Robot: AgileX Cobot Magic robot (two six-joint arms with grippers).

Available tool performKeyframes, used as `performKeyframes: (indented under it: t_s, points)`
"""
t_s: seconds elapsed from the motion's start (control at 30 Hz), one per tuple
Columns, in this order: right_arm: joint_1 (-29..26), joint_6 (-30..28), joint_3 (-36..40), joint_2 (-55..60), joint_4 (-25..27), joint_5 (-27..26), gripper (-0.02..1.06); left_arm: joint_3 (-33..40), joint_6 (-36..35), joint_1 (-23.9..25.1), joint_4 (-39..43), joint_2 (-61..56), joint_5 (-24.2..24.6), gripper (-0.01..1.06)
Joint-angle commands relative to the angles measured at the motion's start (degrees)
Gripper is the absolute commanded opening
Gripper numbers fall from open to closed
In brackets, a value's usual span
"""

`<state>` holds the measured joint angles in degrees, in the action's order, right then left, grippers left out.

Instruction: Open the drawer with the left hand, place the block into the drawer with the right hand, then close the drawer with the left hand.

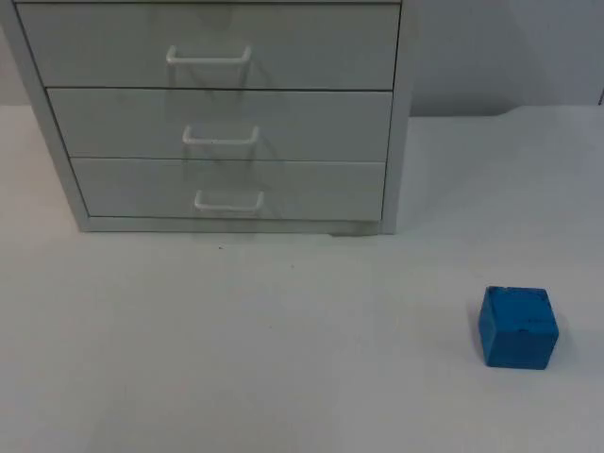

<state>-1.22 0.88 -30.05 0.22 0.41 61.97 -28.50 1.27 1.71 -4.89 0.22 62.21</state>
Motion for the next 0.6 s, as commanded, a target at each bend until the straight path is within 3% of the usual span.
performKeyframes:
  t_s: [0.0, 0.2, 0.57]
  points:
    - [-0.3, 0.0, -1.0, -0.2, 0.3, -0.3, 1.05, 0.0, -0.3, -0.3, -0.9, -0.2, -1.3, 1.05]
    - [-0.3, -0.5, -5.3, 9.7, 0.3, -1.0, 1.05, -2.7, -0.3, -0.3, -1.7, 8.8, -2.0, 1.05]
    - [-0.3, -0.9, -6.3, 34.4, -0.4, -10.8, 1.05, -3.9, -0.3, -0.3, -3.2, 28.1, -7.9, 1.05]
